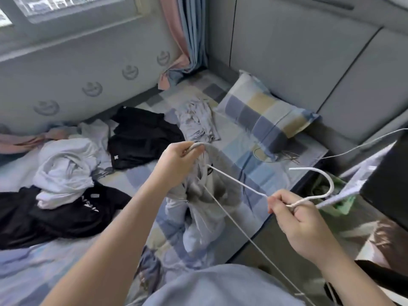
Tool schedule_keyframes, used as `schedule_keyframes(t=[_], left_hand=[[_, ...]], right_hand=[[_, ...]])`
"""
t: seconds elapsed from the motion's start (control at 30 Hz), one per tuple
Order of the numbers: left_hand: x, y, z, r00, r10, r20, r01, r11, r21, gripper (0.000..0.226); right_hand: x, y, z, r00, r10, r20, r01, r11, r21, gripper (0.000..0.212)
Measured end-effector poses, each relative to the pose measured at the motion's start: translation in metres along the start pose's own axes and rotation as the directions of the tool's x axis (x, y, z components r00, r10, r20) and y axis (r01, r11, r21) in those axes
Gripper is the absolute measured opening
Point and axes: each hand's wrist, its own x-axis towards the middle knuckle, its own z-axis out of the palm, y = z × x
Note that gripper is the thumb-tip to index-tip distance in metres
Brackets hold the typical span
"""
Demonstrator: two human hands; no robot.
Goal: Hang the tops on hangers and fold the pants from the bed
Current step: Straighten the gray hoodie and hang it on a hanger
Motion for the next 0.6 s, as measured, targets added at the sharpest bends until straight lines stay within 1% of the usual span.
schedule_keyframes(t=[0.1, 0.2, 0.27, 0.3, 0.37, 0.4, 0.5, 0.57, 0.6], left_hand=[[-0.010, 0.019, 0.013, 0.998, 0.029, 0.059, -0.030, 0.999, 0.010, 0.042], [-0.022, 0.040, 0.030, 0.992, 0.093, 0.088, -0.091, 0.996, -0.021, 0.046], [-0.034, 0.051, 0.044, 0.979, 0.156, 0.132, -0.152, 0.987, -0.042, 0.043], [-0.041, 0.056, 0.050, 0.965, 0.188, 0.183, -0.183, 0.982, -0.045, 0.040], [-0.053, 0.059, 0.058, 0.934, 0.195, 0.301, -0.177, 0.981, -0.085, 0.031], [-0.056, 0.059, 0.060, 0.923, 0.185, 0.338, -0.157, 0.982, -0.109, 0.028], [-0.062, 0.057, 0.055, 0.899, 0.201, 0.390, -0.169, 0.979, -0.113, 0.026], [-0.068, 0.059, 0.054, 0.883, 0.234, 0.407, -0.212, 0.972, -0.099, 0.030], [-0.072, 0.060, 0.054, 0.884, 0.243, 0.400, -0.222, 0.970, -0.098, 0.031]], right_hand=[[-0.005, 0.004, 0.006, 0.999, -0.035, -0.027, 0.033, 0.995, -0.095, 0.030], [-0.005, 0.008, 0.020, 0.993, -0.080, -0.082, 0.062, 0.977, -0.203, 0.030], [0.004, 0.011, 0.030, 0.990, -0.057, -0.126, 0.021, 0.964, -0.266, 0.027], [0.009, 0.012, 0.035, 0.990, -0.029, -0.135, -0.009, 0.963, -0.269, 0.025], [0.015, 0.012, 0.041, 0.989, -0.001, -0.146, -0.027, 0.981, -0.195, 0.023], [0.015, 0.012, 0.042, 0.986, -0.014, -0.164, -0.009, 0.991, -0.137, 0.023], [0.003, 0.013, 0.044, 0.968, -0.069, -0.241, 0.076, 0.997, 0.021, 0.025], [-0.005, 0.016, 0.049, 0.956, -0.076, -0.284, 0.097, 0.994, 0.059, 0.023], [-0.007, 0.018, 0.053, 0.955, -0.065, -0.289, 0.083, 0.995, 0.050, 0.021]])
